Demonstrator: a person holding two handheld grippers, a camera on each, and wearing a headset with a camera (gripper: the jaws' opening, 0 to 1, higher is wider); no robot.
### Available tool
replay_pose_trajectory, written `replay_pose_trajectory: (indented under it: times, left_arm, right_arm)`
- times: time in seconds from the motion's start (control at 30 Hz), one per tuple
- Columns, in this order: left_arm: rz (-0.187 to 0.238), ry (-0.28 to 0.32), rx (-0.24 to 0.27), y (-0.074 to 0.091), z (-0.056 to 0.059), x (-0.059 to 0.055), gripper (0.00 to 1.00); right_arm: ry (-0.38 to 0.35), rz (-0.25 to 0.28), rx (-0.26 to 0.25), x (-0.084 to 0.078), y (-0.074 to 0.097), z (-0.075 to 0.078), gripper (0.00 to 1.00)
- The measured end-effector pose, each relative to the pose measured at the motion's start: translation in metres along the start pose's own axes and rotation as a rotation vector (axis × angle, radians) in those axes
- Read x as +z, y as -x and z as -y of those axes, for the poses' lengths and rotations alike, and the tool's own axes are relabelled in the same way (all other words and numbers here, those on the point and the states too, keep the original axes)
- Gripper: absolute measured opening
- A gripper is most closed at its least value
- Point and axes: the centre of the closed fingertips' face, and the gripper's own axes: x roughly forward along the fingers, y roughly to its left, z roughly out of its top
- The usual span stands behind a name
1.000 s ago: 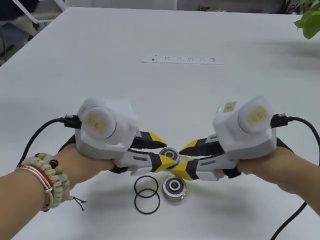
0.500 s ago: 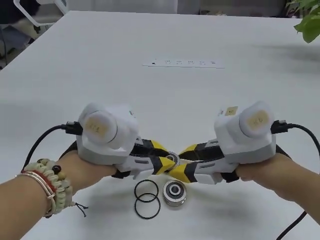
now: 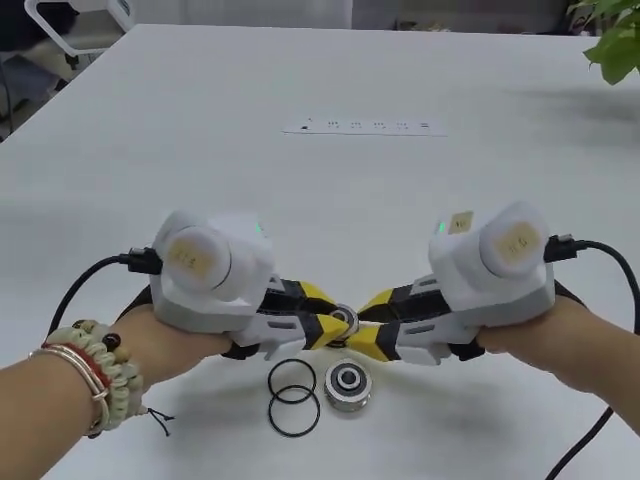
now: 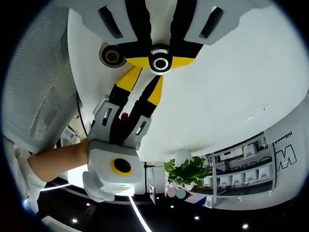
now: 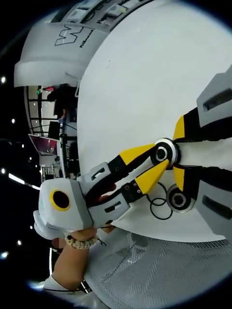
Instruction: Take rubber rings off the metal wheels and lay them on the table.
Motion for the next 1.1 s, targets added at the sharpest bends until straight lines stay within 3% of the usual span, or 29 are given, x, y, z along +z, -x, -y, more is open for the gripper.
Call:
replay_pose_trajectory:
  times: [0.1,0.17,0.3,0.43,0.5,1.1]
  left_arm:
    - [-0.002,0.002,0.004,0.0001,-0.0001,0.0000,0.08]
    - [-0.001,0.002,0.005,0.0003,0.0000,0.0003,0.08]
    - [0.000,0.004,0.005,0.0003,-0.0002,0.0005,0.08]
    - [0.003,0.002,-0.003,-0.0002,0.0019,0.0009,0.08]
    - [0.003,-0.002,-0.007,-0.0006,0.0035,0.0013,0.08]
    - [0.000,-0.018,-0.008,-0.0005,0.0034,0.0013,0.08]
  right_arm:
    - [-0.004,-0.008,0.001,-0.0011,0.0005,0.0004,0.13]
    - [-0.043,-0.009,-0.001,-0.0014,-0.0003,0.0008,0.13]
    - [-0.035,-0.002,-0.006,-0.0012,-0.0006,0.0004,0.15]
    - [-0.060,0.019,0.001,0.0028,-0.0045,-0.0021,0.24]
    - [-0.015,0.005,-0.006,0.0024,-0.0072,-0.0032,0.23]
    - [-0.030,-0.014,0.012,-0.0014,-0.0009,-0.0027,0.19]
